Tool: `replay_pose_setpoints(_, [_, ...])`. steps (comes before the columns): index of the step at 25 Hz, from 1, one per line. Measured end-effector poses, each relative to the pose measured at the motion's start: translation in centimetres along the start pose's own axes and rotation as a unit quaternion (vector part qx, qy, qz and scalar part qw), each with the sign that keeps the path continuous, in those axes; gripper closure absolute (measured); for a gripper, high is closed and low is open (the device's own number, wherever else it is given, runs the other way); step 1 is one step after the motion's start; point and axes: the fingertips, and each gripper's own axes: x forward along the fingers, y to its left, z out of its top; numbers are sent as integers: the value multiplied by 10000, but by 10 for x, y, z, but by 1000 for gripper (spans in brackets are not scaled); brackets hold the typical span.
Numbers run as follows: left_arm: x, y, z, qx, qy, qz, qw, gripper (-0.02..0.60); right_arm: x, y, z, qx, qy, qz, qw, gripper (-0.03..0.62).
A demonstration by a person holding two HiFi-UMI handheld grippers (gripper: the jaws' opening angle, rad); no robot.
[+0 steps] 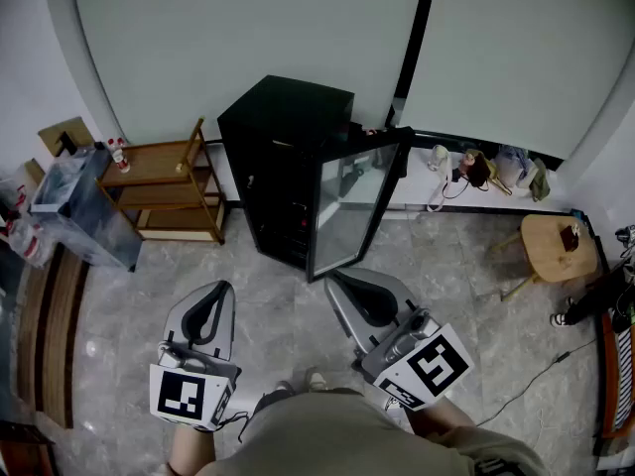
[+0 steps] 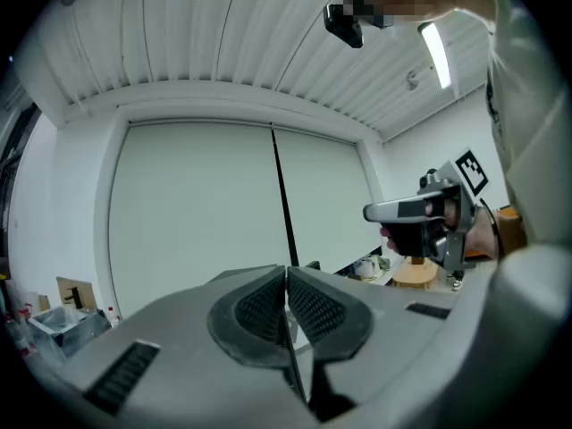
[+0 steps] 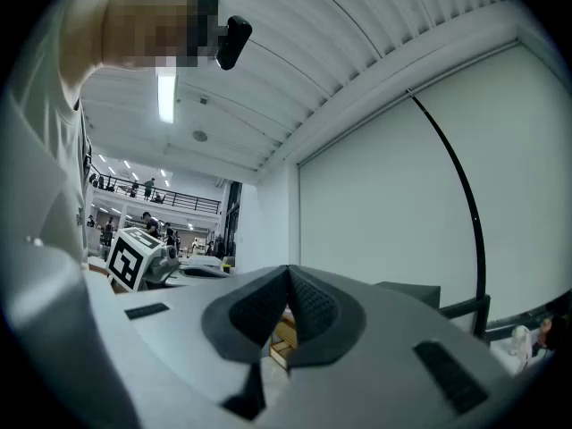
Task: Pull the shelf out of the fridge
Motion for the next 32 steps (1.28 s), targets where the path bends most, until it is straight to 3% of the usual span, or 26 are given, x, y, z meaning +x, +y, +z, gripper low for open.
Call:
replay_pose_setpoints(9, [17, -16, -5, -53, 72, 54, 9999, 571, -7, -24, -12, 125, 11, 5, 9999, 597])
replay_pose_setpoints(24, [37, -30, -11, 59, 297, 266, 9992, 571, -2, -46, -39, 331, 131, 421, 9985, 597])
replay_pose_setpoints(32, [49, -28, -16, -83, 457, 292, 9985, 571, 10, -58, -29, 307, -98, 466, 9984, 597])
